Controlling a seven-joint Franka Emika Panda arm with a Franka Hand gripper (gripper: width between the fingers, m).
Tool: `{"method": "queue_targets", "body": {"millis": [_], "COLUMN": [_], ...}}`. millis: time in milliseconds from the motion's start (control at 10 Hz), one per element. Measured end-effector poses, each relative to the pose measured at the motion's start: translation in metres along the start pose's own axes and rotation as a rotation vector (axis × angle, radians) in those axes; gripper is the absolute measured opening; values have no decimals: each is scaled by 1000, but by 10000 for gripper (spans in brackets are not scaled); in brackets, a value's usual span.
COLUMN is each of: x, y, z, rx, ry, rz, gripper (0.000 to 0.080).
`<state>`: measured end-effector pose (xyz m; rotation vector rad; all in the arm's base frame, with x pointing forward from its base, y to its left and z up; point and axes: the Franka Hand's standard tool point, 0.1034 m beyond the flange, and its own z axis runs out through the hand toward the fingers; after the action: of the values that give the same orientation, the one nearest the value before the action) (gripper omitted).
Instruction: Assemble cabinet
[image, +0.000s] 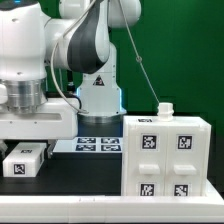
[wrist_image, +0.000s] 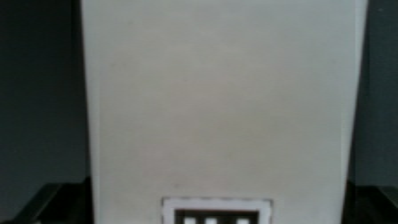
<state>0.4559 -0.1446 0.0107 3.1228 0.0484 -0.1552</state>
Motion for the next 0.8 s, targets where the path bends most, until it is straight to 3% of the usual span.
{"method": "queue_targets", "body": {"millis": [100,800], "x": [0,1], "y": [0,-1], "z": [0,-1], "rx": [0,0], "ry": [0,2], "rz": [0,-1], "gripper": [548,551]}}
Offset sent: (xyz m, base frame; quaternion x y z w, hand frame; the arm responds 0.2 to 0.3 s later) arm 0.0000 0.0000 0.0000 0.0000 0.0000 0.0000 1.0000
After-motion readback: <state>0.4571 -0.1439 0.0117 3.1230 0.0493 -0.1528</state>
